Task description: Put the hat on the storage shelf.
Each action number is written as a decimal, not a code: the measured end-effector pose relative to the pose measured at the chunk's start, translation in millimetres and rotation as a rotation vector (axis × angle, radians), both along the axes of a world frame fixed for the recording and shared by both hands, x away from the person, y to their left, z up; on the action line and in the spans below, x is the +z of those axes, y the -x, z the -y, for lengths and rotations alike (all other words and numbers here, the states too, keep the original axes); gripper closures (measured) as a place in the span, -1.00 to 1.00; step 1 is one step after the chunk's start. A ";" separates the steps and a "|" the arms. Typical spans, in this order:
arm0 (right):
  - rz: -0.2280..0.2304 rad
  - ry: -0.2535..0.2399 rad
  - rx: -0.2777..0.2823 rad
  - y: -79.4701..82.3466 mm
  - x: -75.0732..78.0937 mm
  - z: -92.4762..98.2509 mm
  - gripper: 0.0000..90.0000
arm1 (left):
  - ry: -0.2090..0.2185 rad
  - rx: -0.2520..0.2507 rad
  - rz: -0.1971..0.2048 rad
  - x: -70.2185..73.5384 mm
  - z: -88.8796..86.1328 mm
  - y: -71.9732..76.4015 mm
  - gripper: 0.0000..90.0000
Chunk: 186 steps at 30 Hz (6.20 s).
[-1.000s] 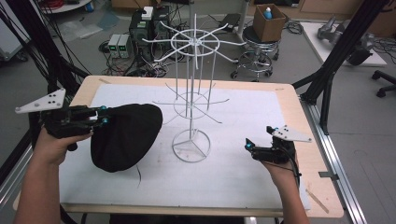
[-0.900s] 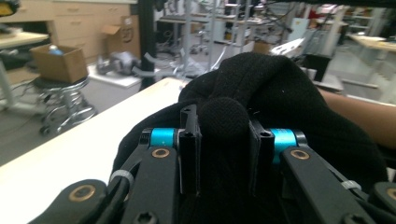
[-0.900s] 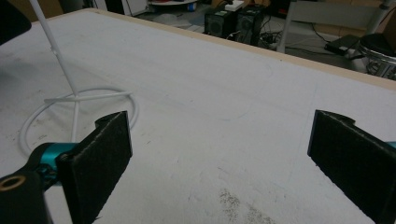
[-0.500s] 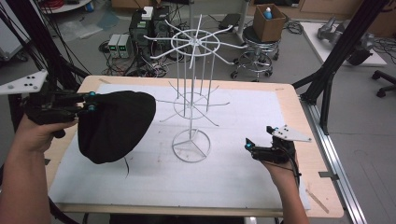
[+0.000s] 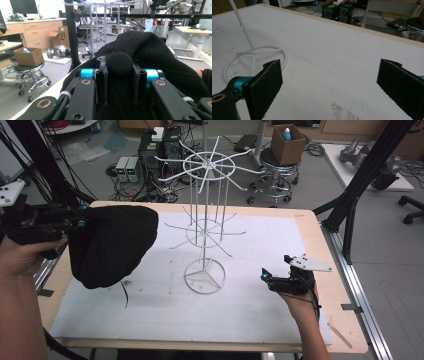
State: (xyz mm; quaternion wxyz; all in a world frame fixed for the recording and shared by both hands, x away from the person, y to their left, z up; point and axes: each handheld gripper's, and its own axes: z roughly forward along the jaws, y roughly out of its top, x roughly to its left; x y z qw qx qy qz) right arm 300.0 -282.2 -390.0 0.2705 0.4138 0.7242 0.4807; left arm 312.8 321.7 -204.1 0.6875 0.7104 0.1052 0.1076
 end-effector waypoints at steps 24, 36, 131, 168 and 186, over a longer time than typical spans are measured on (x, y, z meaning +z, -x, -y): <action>0.004 0.001 -0.001 -1.4 -0.3 0.9 -0.88 | 0.094 0.076 0.083 73.4 -17.2 -14.9 0.59; -0.007 -0.001 0.003 -2.6 -2.3 -0.8 -0.88 | 0.116 0.102 0.097 105.3 -1.1 -30.5 0.59; 0.002 -0.021 0.005 -1.7 -3.1 5.4 -0.88 | -0.107 0.213 -0.160 -121.5 34.1 -4.7 -0.51; 0.001 -0.032 -0.015 -0.3 -8.0 10.3 -0.88 | -0.187 0.269 -0.226 -169.3 42.3 -19.2 -0.77; 0.004 -0.022 -0.011 -0.6 -8.0 8.0 -0.88 | -0.223 0.300 -0.245 -171.2 45.6 -19.9 -0.75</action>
